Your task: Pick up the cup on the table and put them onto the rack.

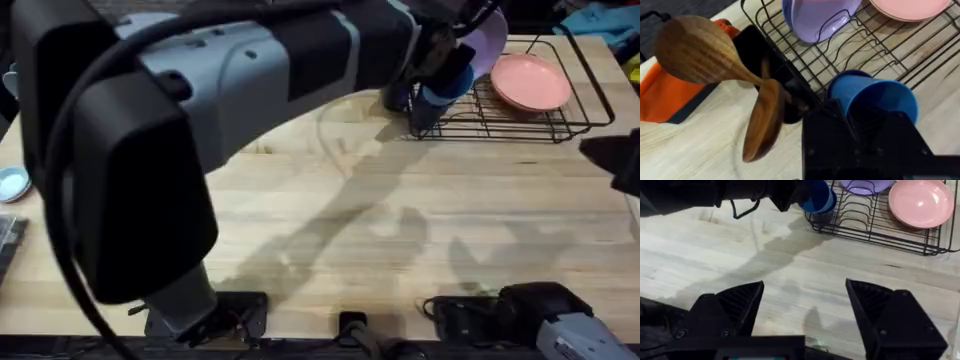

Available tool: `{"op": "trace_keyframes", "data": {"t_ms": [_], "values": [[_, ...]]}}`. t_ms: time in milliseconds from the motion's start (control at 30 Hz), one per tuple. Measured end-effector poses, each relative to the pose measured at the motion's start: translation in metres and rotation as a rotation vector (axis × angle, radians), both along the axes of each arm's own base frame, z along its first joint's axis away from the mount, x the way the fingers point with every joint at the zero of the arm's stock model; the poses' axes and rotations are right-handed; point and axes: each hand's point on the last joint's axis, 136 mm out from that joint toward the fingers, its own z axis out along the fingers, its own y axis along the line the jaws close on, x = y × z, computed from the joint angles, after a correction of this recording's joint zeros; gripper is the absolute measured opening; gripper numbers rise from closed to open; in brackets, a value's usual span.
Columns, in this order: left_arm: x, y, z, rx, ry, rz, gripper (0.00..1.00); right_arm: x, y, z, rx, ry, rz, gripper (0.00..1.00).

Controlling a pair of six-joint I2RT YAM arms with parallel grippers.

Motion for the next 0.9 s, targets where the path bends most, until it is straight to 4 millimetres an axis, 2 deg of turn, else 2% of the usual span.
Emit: {"op": "trace_keyframes", "data": {"t_ms": [433,767,900], "values": [[0.0004,-0.0008,-0.003,0.002,0.004,-0.001,0.043,0.0,0.0,0.0,0.0,0.0,0.0,0.992],[0.0005,-0.0008,-0.0028,0.0,0.004,0.001,0.178,0.0,0.0,0.0,0.0,0.0,0.0,0.992],[0.0005,-0.0008,-0.0028,0.0,0.005,0.002,0.27,0.0,0.0,-0.0001,0.0,0.0,0.0,0.992]]}}
